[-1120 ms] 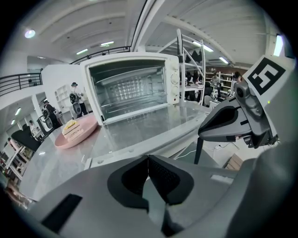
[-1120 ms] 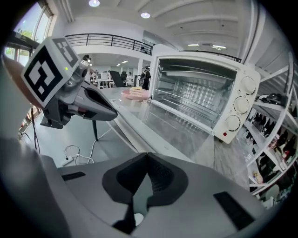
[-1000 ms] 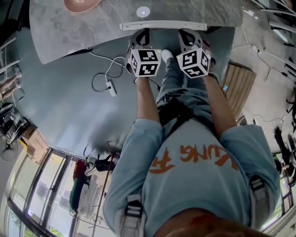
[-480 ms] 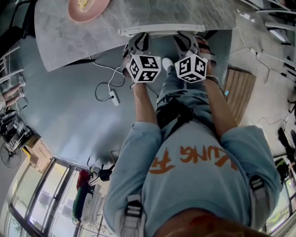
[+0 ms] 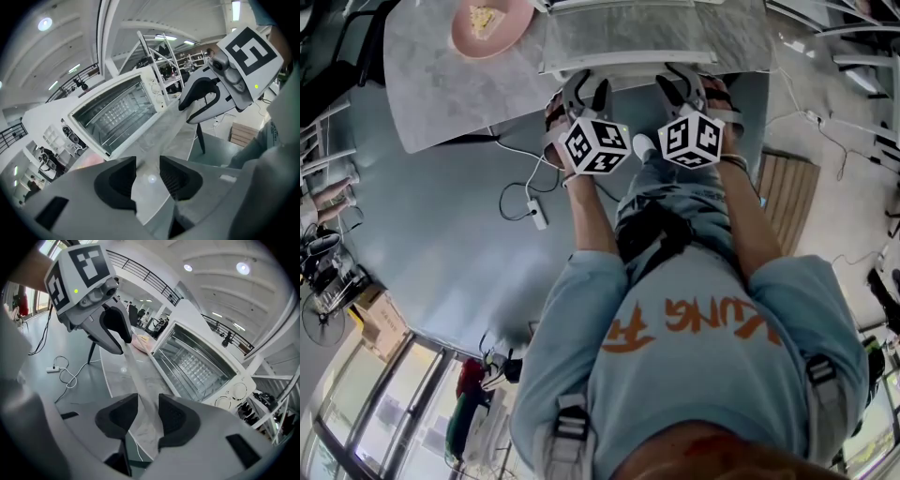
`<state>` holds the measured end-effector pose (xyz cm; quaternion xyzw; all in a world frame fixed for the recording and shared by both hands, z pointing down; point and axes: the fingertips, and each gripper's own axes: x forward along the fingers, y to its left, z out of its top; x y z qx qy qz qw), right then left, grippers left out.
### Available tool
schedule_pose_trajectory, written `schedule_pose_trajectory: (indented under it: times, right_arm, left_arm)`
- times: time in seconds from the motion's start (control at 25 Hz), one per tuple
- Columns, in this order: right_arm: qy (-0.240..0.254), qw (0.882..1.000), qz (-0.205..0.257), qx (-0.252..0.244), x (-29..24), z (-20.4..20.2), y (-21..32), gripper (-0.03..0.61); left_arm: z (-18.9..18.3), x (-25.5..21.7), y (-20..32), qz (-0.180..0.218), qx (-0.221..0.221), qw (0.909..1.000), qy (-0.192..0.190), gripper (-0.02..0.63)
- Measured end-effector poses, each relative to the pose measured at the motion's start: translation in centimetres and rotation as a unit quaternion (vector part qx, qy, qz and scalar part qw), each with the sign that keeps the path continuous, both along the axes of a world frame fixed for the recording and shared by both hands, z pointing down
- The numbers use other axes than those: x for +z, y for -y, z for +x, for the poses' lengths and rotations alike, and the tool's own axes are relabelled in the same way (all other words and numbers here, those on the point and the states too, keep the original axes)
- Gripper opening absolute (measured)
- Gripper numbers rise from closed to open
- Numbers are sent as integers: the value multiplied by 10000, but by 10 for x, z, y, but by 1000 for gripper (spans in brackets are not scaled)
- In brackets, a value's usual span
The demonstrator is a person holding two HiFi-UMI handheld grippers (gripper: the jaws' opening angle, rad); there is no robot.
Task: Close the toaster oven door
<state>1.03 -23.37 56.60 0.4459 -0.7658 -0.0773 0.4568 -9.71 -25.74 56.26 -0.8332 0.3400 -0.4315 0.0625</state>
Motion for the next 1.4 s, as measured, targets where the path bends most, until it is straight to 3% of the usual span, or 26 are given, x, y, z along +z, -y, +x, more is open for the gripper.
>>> schedule_pose_trajectory:
  times: [0.44, 0.6, 0.76, 1.4]
  right_arm:
    - [-169, 9983, 550, 3, -44, 11, 33, 138]
    - [-232, 9969, 748, -15, -59, 14, 46, 141]
    - [-199, 9959, 885, -52, -72, 15, 59, 146]
    - [-578, 9875, 1450, -222, -105, 29, 113, 161]
  left_arm:
    - [10, -47, 27, 821, -30, 9965, -133, 142]
    - [14, -60, 40, 1027, 73, 9947, 51, 141]
    - [16, -71, 56, 1158, 167, 9930, 182, 141]
    - [31, -108, 109, 1326, -168, 9908, -205, 161]
